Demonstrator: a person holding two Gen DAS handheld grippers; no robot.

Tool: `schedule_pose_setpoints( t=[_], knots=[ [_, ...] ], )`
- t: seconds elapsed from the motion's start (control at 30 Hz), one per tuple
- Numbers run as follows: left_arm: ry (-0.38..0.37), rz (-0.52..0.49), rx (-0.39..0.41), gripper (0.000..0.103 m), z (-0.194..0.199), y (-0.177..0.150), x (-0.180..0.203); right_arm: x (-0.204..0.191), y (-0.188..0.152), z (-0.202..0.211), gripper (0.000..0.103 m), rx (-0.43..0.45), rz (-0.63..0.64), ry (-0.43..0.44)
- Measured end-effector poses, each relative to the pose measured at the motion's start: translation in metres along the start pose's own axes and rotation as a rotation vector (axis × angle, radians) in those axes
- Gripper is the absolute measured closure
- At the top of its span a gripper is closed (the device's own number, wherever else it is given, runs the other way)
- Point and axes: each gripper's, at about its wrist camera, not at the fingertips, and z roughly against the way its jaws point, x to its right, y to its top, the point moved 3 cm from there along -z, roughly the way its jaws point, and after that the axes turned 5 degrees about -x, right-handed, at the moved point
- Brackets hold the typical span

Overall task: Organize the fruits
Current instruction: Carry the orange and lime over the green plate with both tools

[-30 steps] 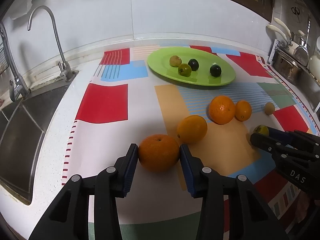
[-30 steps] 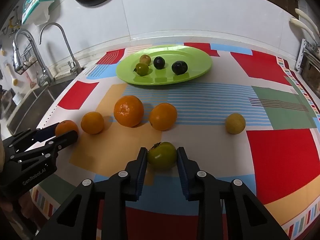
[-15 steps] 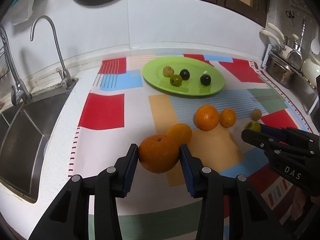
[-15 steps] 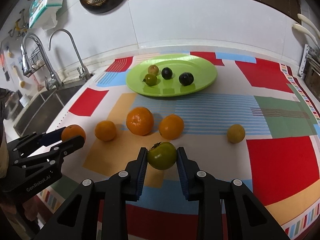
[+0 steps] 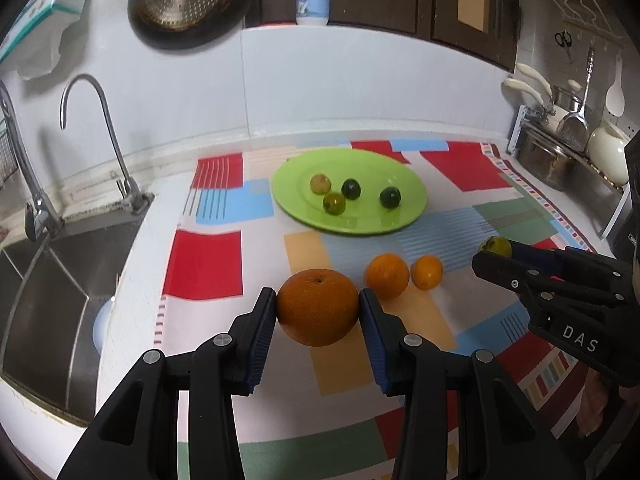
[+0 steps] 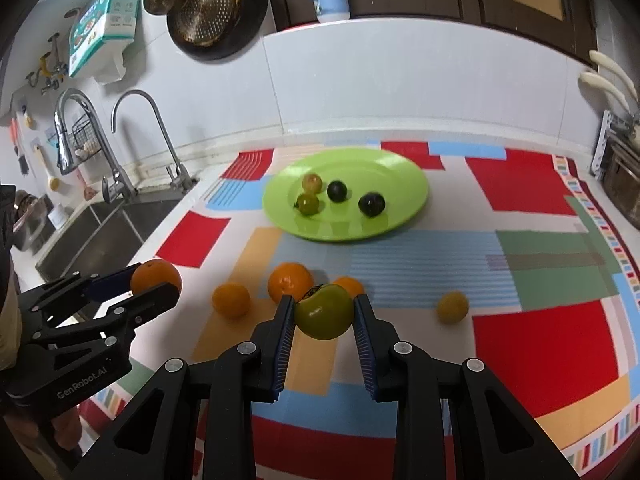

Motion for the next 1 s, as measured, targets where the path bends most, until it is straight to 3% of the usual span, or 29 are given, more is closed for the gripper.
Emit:
schedule_pose_setpoints(
  t=[0.4,1.0],
  knots=[
    [-0.035,-0.019,0.028,0.061,0.005,0.026,0.0,-0.007,0.023,0.013,0.072,0.048,0.01,0.004],
    [-0.084,-0.086,0.082,0.061,-0.007,0.094,0.008,0.006,0.079,0.004,0.072,0.095,0.008,0.034]
  ],
)
